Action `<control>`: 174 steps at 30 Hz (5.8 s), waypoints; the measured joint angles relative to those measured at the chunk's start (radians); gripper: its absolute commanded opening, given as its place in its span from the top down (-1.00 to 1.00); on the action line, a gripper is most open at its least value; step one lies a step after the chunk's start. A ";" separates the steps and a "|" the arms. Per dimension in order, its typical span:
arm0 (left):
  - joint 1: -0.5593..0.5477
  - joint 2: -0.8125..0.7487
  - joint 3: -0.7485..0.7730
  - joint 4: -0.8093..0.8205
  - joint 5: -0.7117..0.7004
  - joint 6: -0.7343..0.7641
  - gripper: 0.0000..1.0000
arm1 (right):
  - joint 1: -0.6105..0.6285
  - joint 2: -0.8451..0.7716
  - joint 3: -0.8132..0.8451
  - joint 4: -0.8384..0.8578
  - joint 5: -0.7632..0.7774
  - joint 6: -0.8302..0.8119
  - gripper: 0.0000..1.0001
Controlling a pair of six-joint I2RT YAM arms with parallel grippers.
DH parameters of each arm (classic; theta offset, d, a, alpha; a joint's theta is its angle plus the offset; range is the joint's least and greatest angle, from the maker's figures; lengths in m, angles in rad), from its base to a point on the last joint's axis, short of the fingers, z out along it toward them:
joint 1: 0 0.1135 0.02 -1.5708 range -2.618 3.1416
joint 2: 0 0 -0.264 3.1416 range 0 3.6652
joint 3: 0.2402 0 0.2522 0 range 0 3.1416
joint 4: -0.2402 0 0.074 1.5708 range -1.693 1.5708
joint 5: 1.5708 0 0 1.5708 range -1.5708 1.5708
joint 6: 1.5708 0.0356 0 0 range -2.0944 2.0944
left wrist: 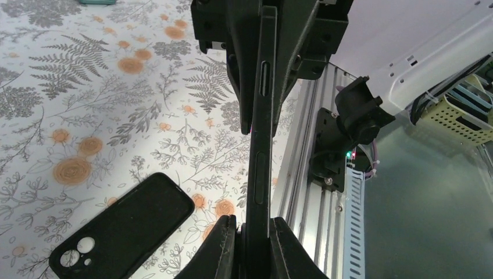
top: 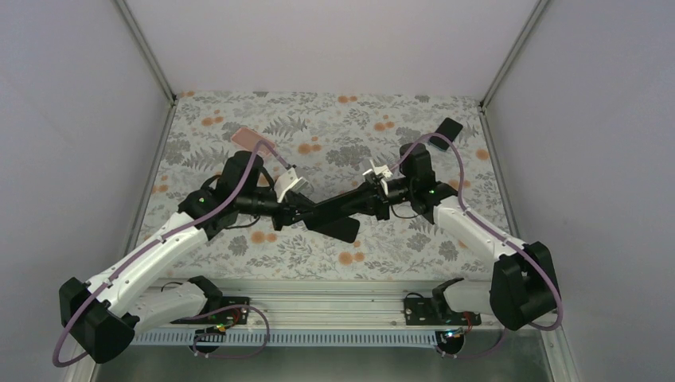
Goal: Put the phone into the phone case
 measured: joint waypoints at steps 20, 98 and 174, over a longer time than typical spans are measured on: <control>0.032 -0.009 -0.018 0.055 -0.183 -0.149 -0.66 | 0.001 0.003 -0.067 0.114 0.104 0.216 0.92; -0.159 0.428 -0.577 1.018 -0.478 -1.106 -1.00 | 0.126 0.473 -0.480 1.069 0.686 1.012 0.67; -0.164 0.408 -0.640 1.099 -0.461 -1.156 -1.00 | 0.281 0.192 -0.255 0.248 1.275 0.501 -0.34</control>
